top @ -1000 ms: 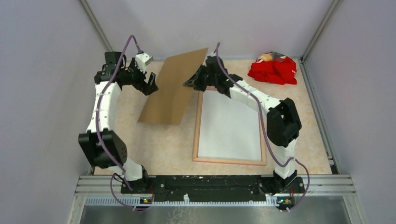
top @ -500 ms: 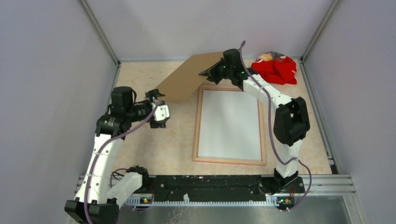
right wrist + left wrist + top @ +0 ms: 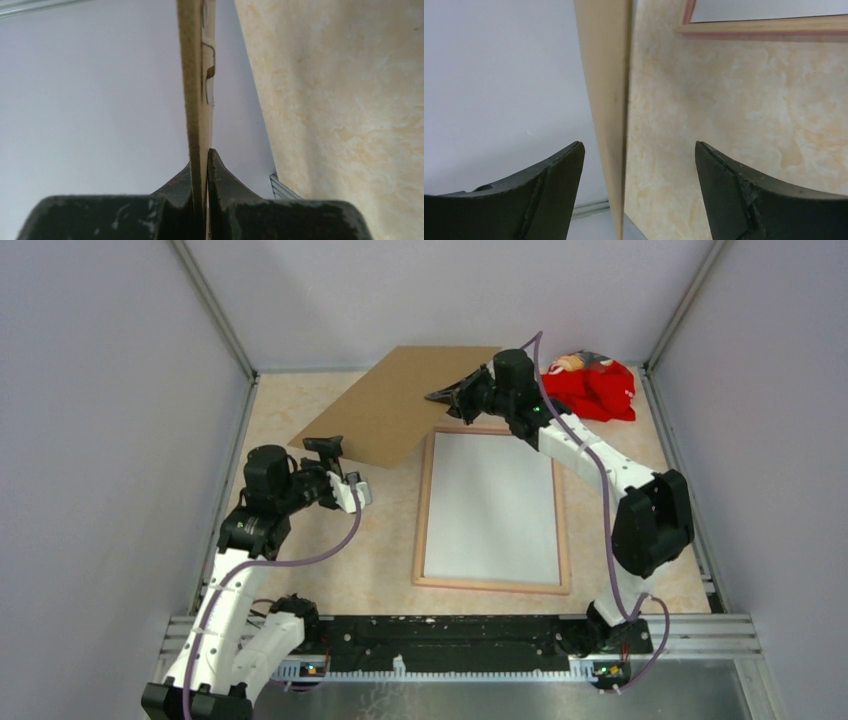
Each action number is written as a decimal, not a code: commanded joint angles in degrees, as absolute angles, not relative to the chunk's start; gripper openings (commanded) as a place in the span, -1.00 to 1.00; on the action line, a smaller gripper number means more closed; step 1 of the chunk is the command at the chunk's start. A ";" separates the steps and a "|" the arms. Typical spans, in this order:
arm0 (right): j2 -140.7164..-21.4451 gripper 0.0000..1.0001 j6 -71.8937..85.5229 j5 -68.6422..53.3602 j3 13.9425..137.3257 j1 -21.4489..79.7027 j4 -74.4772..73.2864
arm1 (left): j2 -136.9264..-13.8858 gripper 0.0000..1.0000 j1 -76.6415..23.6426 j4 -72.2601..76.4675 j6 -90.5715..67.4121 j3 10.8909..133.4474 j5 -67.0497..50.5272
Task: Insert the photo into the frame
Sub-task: Turn over the photo frame item at the center of the board.
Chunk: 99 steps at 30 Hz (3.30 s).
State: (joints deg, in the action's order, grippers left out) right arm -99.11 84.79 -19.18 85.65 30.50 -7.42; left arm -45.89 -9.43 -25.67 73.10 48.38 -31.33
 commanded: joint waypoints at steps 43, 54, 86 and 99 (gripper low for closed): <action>-62.36 0.49 -27.20 -41.28 89.36 31.50 -38.92 | -47.25 -1.00 -9.58 -39.76 69.02 70.99 -53.29; -71.97 0.21 -35.19 -28.13 97.28 47.91 -50.78 | -48.15 -1.00 -9.58 -47.46 72.64 73.36 -53.74; -81.40 -1.00 -15.47 -1.29 124.58 51.82 -45.87 | -42.89 0.97 -9.49 3.39 24.45 64.87 -28.98; -76.55 -1.00 31.41 -31.95 100.66 20.17 -28.05 | -56.61 0.97 -8.60 -17.45 13.23 74.73 -30.15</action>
